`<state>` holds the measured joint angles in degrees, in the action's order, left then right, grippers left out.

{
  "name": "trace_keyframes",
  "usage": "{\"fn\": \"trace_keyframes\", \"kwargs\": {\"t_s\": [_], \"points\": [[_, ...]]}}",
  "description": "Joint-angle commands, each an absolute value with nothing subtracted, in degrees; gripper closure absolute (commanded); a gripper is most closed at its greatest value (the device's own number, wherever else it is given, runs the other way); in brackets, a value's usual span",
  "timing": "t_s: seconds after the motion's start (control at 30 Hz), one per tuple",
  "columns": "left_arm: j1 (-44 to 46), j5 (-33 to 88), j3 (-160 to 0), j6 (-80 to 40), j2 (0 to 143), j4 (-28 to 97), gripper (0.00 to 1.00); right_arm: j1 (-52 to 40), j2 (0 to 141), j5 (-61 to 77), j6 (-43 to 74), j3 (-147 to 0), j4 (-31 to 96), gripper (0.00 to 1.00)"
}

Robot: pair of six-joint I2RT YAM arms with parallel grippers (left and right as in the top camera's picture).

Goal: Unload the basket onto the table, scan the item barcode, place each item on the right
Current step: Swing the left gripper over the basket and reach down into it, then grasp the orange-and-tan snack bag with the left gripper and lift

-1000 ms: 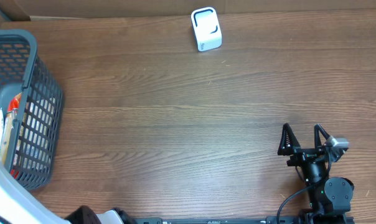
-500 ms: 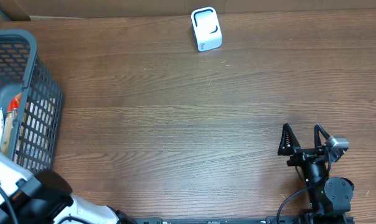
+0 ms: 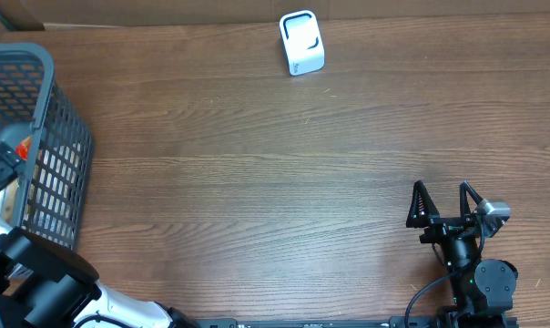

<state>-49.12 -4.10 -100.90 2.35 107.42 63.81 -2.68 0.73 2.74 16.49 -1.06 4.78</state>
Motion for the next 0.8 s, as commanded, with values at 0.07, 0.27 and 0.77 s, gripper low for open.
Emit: {"fn": "trace_keyframes", "kwargs": {"t_s": [0.07, 0.27, 0.77], "points": [[-48.9, -3.0, -93.0, 8.9, 107.5, 55.8, 0.0, -2.9, 0.2, 2.8, 16.6, -0.5, 4.6, 0.0], [-48.8, -3.0, -87.4, 14.8, 107.6, 45.8, 0.04, -2.9, 0.2, 2.8, 16.6, -0.5, 4.6, 0.0], [-48.8, -3.2, -78.0, 22.7, 109.3, 32.3, 0.1, -2.9, 0.2, 2.8, 16.6, -0.5, 4.6, 0.0]]}}
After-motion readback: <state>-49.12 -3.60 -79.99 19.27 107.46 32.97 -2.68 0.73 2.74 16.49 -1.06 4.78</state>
